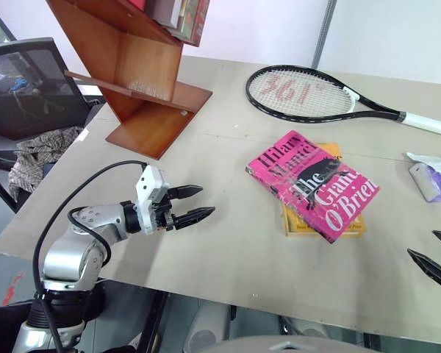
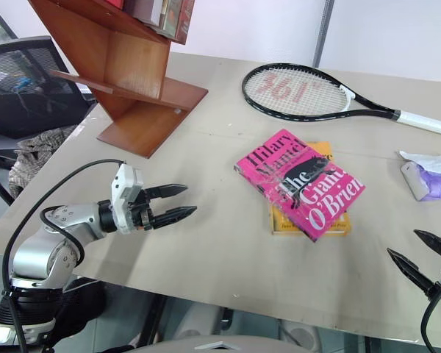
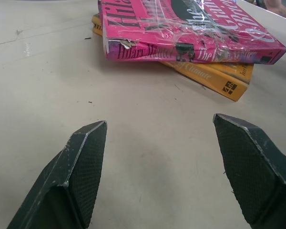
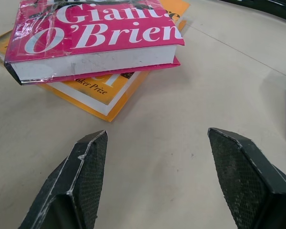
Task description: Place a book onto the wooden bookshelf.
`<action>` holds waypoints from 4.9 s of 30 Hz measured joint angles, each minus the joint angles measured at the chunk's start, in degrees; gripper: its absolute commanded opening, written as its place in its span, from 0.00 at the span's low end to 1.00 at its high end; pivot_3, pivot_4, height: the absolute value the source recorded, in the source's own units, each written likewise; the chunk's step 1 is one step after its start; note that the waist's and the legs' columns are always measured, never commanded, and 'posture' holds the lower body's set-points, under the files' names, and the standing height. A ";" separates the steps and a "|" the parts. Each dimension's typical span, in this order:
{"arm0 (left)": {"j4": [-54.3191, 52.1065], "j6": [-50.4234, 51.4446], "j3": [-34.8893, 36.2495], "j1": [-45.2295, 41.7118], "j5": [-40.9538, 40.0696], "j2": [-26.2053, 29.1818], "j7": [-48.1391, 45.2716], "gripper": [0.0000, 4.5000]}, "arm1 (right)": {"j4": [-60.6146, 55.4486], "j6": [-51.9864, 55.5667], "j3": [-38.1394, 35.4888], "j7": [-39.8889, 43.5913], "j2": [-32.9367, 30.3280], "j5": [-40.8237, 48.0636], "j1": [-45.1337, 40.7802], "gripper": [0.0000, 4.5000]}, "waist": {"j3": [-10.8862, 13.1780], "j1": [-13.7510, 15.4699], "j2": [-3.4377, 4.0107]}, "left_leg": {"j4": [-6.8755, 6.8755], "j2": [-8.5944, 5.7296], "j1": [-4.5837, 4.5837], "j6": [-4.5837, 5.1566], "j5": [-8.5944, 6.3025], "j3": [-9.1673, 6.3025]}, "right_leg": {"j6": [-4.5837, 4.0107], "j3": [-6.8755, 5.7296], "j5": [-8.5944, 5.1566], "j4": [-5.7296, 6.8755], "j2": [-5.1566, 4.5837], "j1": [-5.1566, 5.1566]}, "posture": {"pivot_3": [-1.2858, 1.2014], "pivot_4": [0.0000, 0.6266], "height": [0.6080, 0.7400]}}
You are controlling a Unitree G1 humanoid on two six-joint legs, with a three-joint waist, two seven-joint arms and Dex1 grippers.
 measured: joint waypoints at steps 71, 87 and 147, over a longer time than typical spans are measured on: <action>1.05 45.60 2.83 -7.85 -38.36 -16.64 40.01 0.84 | -14.88 14.16 -2.45 2.81 -4.74 15.90 -4.15 0.99 | -0.10 0.86 0.11 | 0.32 0.34 0.04 0.27 0.17 0.00 | 0.18 -0.49 -0.02 0.10 0.50 0.34 | 0.52 0.24 1.00; 29.57 34.96 7.90 -25.01 -57.54 -43.89 77.79 0.75 | -24.84 11.53 -9.44 0.16 -1.61 26.39 5.95 1.00 | -0.12 1.37 -0.16 | 0.40 0.19 -0.07 0.27 0.15 0.42 | 0.03 -0.48 0.01 -0.02 0.39 0.37 | 0.52 0.24 1.00; 51.77 -86.42 -7.05 -53.72 32.45 29.80 -1.54 0.01 | -6.03 10.77 24.79 -5.52 -9.60 13.89 -39.48 1.00 | 0.25 0.24 -0.44 | 0.02 0.42 -0.15 0.36 0.14 1.00 | 0.28 -0.69 0.13 -0.13 0.24 0.17 | 0.52 0.24 1.00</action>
